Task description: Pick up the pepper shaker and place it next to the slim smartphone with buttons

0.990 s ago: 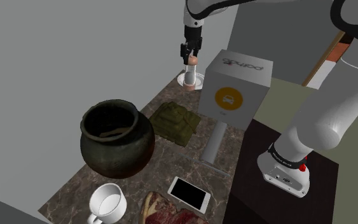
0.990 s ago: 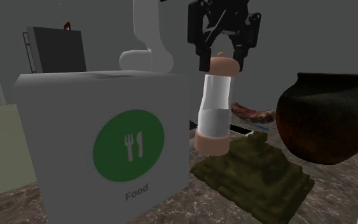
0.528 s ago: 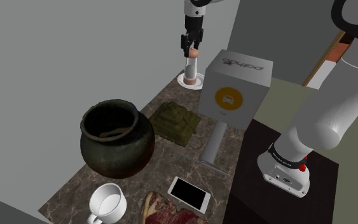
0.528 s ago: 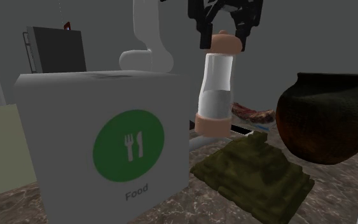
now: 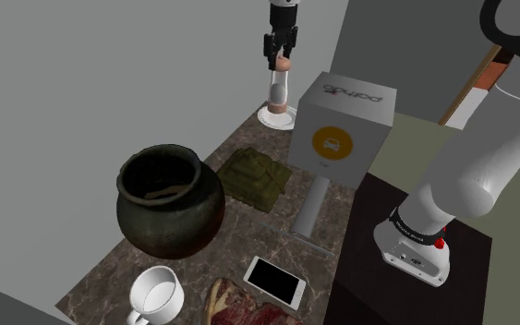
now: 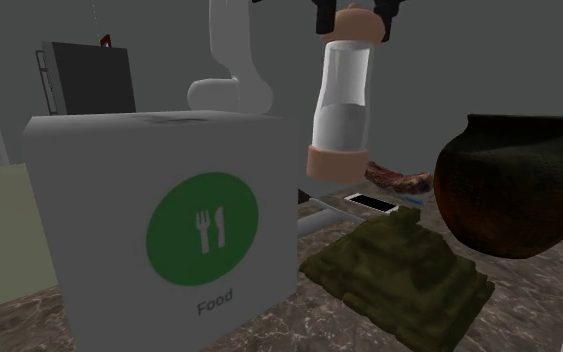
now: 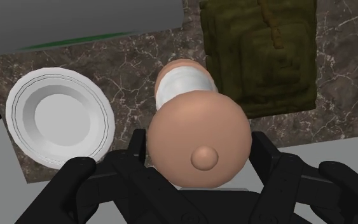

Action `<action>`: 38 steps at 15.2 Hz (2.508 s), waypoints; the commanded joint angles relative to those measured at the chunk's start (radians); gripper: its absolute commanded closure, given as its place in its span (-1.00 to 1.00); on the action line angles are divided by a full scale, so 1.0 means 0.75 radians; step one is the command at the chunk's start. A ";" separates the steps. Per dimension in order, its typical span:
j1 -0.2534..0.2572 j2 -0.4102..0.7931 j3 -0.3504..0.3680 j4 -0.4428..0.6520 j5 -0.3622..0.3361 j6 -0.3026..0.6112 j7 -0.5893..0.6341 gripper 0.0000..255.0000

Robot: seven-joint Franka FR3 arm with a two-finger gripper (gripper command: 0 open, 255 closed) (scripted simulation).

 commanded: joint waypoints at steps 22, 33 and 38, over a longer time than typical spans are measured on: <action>0.245 -0.245 0.280 -0.169 0.032 -0.089 0.519 1.00; 0.398 -0.203 0.489 -0.112 0.064 -0.104 0.878 1.00; 0.416 -0.196 0.512 -0.158 0.066 -0.052 0.918 1.00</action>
